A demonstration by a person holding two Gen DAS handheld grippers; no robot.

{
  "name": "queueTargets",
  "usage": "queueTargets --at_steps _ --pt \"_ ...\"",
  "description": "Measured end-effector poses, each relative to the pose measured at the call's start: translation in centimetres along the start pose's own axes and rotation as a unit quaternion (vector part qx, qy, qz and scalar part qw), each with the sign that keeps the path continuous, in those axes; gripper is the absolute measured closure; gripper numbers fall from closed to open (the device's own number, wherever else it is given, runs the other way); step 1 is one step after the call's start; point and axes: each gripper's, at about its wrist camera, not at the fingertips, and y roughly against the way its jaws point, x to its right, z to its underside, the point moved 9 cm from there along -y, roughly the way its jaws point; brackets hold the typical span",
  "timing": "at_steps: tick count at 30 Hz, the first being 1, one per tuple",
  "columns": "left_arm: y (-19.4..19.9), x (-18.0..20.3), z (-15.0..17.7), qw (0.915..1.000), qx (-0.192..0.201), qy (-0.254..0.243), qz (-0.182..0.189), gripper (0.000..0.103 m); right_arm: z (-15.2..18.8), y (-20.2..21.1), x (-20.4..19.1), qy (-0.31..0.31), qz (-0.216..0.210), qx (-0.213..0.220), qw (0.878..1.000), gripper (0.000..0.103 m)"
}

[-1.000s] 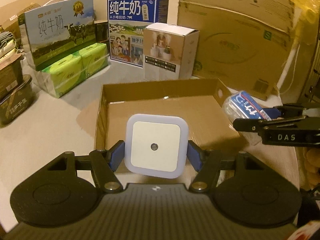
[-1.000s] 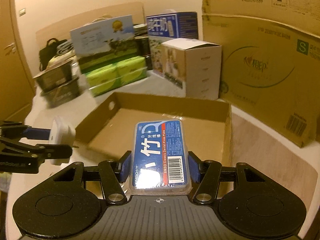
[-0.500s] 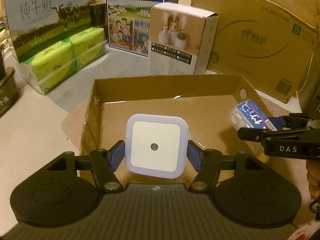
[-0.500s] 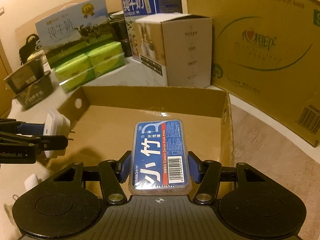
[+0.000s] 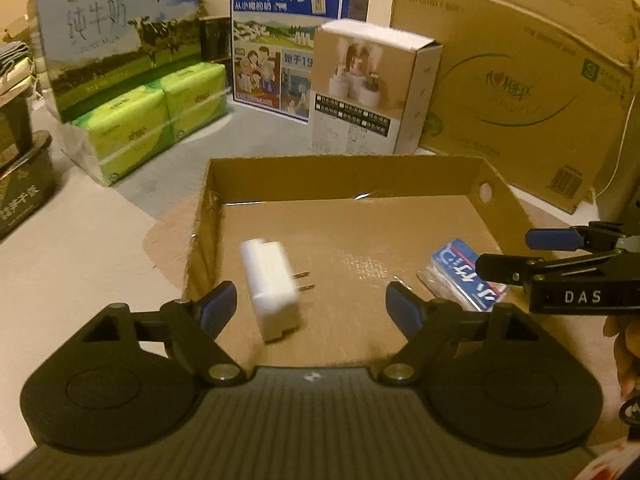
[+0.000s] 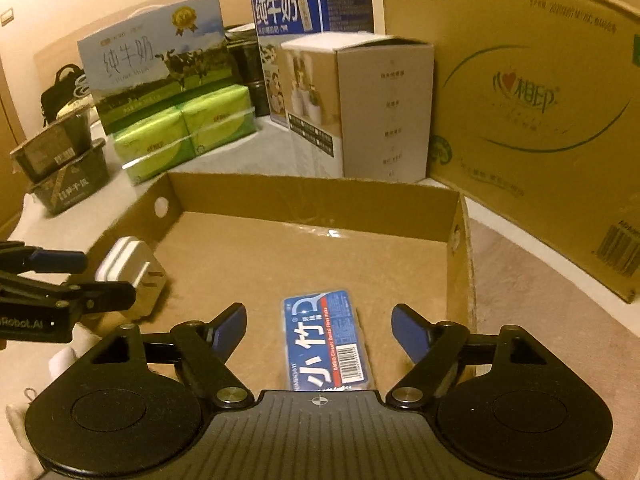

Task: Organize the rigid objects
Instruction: 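Open both tools to release the night-light and toothpick box inside the box, then withdraw both tools back toward the remaining items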

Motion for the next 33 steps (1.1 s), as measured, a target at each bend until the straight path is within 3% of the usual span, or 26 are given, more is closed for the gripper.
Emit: queueTargets --at_steps 17,27,33 --pt "10.4 1.8 5.7 0.9994 0.023 0.027 0.003 0.024 2.4 10.1 -4.0 -0.005 0.009 0.022 1.000 0.023" --pt "13.8 2.5 9.1 0.9992 0.032 0.021 -0.009 0.024 5.5 13.8 -4.5 -0.019 0.015 0.026 0.999 0.023" --pt "14.7 2.6 11.8 0.9992 0.029 0.020 -0.016 0.024 9.2 15.9 -3.4 -0.039 0.021 0.031 0.999 0.023"
